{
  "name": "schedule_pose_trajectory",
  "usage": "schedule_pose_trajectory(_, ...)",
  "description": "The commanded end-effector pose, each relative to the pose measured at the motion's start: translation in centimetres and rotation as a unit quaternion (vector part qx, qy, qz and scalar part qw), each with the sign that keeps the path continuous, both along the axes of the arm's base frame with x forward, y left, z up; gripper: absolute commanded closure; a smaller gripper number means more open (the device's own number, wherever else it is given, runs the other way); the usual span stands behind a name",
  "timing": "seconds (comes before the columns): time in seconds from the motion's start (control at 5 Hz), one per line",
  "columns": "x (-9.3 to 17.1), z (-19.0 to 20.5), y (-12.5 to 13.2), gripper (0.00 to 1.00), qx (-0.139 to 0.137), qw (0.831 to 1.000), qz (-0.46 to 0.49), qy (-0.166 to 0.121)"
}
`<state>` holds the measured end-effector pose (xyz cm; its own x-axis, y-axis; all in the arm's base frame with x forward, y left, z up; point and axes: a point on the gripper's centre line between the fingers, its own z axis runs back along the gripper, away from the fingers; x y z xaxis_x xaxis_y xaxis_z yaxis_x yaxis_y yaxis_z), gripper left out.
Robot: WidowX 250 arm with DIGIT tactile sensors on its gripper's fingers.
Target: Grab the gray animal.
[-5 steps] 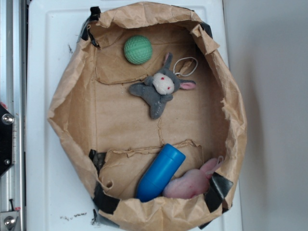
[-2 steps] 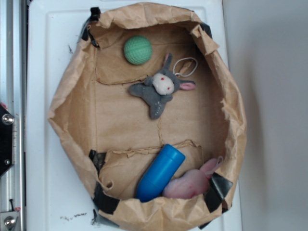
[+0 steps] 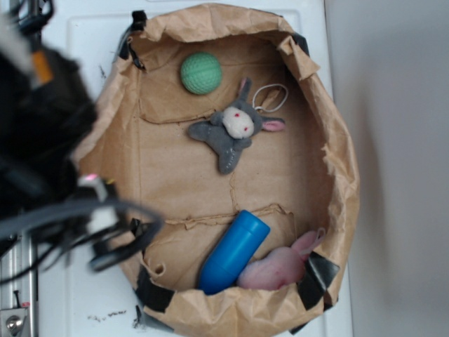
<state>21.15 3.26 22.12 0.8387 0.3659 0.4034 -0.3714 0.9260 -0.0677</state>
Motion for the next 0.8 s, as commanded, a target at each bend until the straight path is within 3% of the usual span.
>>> schedule_pose_trajectory(0.0, 4.2, 0.0, 3.4, 0.0, -0.022, 0.999, 0.032, -0.007)
schedule_pose_trajectory(0.4, 4.2, 0.0, 3.4, 0.0, -0.022, 0.999, 0.032, -0.007)
schedule_pose_trajectory(0.6, 5.9, -3.8, 4.7, 0.0, -0.007, 0.999, 0.05, 0.003)
